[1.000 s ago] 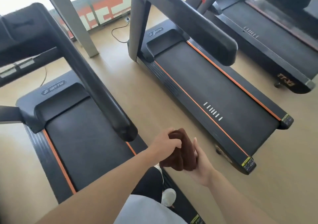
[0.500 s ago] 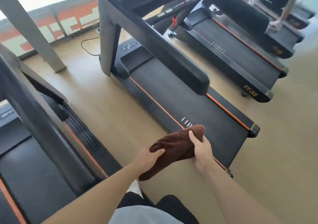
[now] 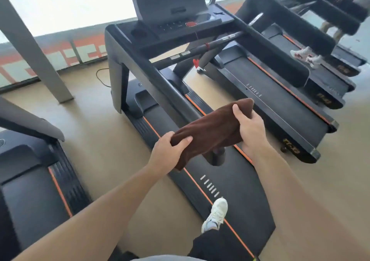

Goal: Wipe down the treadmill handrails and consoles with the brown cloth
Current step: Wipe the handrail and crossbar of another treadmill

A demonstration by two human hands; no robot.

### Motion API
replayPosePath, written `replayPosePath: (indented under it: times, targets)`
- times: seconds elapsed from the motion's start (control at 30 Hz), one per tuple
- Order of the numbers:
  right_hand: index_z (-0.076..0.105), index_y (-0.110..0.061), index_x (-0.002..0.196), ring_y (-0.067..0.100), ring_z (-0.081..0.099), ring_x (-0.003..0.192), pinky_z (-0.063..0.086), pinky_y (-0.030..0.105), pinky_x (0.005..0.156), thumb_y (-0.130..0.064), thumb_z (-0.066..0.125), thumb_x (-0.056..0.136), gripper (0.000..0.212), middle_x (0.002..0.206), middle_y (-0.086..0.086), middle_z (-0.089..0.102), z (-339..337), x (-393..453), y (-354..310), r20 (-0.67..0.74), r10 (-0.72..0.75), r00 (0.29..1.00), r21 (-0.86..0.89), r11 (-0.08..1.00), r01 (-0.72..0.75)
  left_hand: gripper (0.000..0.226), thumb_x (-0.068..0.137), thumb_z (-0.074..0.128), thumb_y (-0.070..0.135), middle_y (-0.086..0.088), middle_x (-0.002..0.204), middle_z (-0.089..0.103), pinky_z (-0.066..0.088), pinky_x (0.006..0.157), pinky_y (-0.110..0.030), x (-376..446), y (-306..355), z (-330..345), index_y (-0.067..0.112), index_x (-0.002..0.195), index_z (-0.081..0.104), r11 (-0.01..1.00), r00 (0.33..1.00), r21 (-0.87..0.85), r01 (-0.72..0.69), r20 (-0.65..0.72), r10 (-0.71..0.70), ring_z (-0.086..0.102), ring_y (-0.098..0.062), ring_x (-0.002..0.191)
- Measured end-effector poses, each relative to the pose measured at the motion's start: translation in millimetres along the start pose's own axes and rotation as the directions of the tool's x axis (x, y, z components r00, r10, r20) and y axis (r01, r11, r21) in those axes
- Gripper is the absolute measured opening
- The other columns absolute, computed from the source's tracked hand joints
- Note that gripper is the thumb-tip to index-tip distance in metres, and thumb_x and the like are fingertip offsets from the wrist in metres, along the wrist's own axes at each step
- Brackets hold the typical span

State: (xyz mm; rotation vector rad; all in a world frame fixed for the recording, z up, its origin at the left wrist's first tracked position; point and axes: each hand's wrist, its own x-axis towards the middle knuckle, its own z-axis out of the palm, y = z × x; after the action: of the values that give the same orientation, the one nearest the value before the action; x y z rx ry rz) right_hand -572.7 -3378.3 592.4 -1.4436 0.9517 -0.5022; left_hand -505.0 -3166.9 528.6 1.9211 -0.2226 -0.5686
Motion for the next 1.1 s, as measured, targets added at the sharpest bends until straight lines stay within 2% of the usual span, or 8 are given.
replayPosePath:
  times: [0.17, 0.27, 0.33, 0.43, 0.53, 0.73, 0.93, 1.1]
  targets:
    - [0.026, -0.025, 0.161, 0.027, 0.041, 0.146, 0.032, 0.046, 0.122, -0.086, 0.067, 0.066, 0.12, 0.16, 0.001, 0.042, 10.6, 101.2, 30.5, 0.24, 0.204, 0.949, -0.626, 0.78, -0.009, 0.082, 0.088, 0.07, 0.051, -0.002, 0.161, 0.032, 0.025, 0.124, -0.041, 55.5, 11.3, 59.0, 0.021, 0.154, 0.031, 0.953, 0.901, -0.174, 0.25, -0.319, -0.294, 0.031, -0.02, 0.148]
    - [0.015, -0.035, 0.163, 0.022, 0.03, 0.152, 0.024, 0.042, 0.124, -0.083, 0.056, 0.081, 0.104, 0.166, -0.006, 0.029, 24.4, 110.1, 53.8, 0.495, 0.465, 0.734, -0.689, 0.724, 0.006, 0.07, 0.101, 0.048, 0.053, 0.003, 0.162, 0.033, 0.024, 0.125, -0.04, 67.2, 20.2, 100.8, 0.026, 0.16, 0.023, 0.848, 0.852, -0.374, 0.374, -0.224, -0.474, 0.033, -0.02, 0.149]
    - [0.033, -0.043, 0.156, 0.018, 0.05, 0.138, 0.038, 0.035, 0.115, -0.083, 0.055, 0.078, 0.091, 0.156, -0.006, 0.048, 36.6, 110.9, 57.8, 0.562, 0.53, 0.636, -0.647, 0.76, -0.061, 0.057, 0.105, 0.036, 0.053, 0.0, 0.156, 0.045, 0.035, 0.12, -0.044, 79.8, 25.9, 123.5, 0.034, 0.159, 0.028, 0.756, 0.831, -0.511, 0.409, -0.134, -0.54, 0.048, -0.023, 0.14]
    - [0.048, -0.044, 0.136, 0.005, 0.064, 0.103, 0.048, 0.024, 0.086, -0.068, 0.063, 0.088, 0.057, 0.123, -0.012, 0.067, 61.7, 129.3, 56.6, 0.631, 0.496, 0.597, -0.604, 0.796, -0.023, 0.052, 0.107, 0.029, 0.051, -0.003, 0.15, 0.053, 0.04, 0.117, -0.043, 101.0, 28.4, 136.2, 0.034, 0.156, 0.034, 0.678, 0.793, -0.642, 0.357, -0.176, -0.584, 0.054, -0.02, 0.133]
    - [0.049, -0.044, 0.139, 0.006, 0.067, 0.103, 0.053, 0.032, 0.094, -0.078, 0.065, 0.075, 0.075, 0.116, -0.019, 0.069, 91.6, 148.8, 53.3, 0.676, 0.464, 0.572, -0.617, 0.781, 0.095, 0.054, 0.108, 0.023, 0.05, 0.001, 0.152, 0.05, 0.034, 0.121, -0.039, 127.8, 30.1, 126.0, 0.028, 0.155, 0.039, 0.674, 0.743, -0.651, 0.349, -0.246, -0.622, 0.05, -0.016, 0.137]
    - [0.057, -0.039, 0.132, 0.011, 0.07, 0.103, 0.055, 0.032, 0.092, -0.078, 0.062, 0.077, 0.068, 0.112, -0.015, 0.072, 185.8, 193.9, 31.7, 0.707, 0.45, 0.546, -0.565, 0.824, 0.052, 0.052, 0.11, 0.02, 0.043, -0.001, 0.156, 0.046, 0.027, 0.117, -0.025, 215.7, 41.1, 60.7, 0.026, 0.158, 0.032, 0.821, 0.746, -0.481, 0.307, -0.413, -0.521, 0.043, -0.019, 0.143]
    - [0.066, -0.024, 0.134, 0.022, 0.073, 0.106, 0.055, 0.042, 0.102, -0.088, 0.061, 0.06, 0.097, 0.117, 0.001, 0.075, 294.8, 247.0, 18.4, 0.659, 0.541, 0.522, -0.513, 0.831, -0.214, 0.067, 0.106, 0.034, 0.046, -0.011, 0.162, 0.033, 0.031, 0.116, -0.038, 333.2, 51.4, -23.4, 0.023, 0.163, 0.007, 0.922, 0.734, -0.186, 0.34, -0.56, -0.384, 0.042, -0.031, 0.143]
    - [0.071, -0.018, 0.121, 0.023, 0.077, 0.096, 0.058, 0.04, 0.097, -0.081, 0.054, 0.084, 0.074, 0.1, 0.004, 0.08, 325.5, 268.1, 19.2, 0.668, 0.533, 0.52, -0.456, 0.845, -0.281, 0.074, 0.105, 0.036, 0.045, -0.015, 0.169, 0.009, 0.029, 0.119, -0.046, 378.6, 64.6, -47.7, 0.025, 0.162, -0.006, 0.892, 0.74, 0.151, 0.426, -0.626, -0.247, 0.035, -0.037, 0.147]
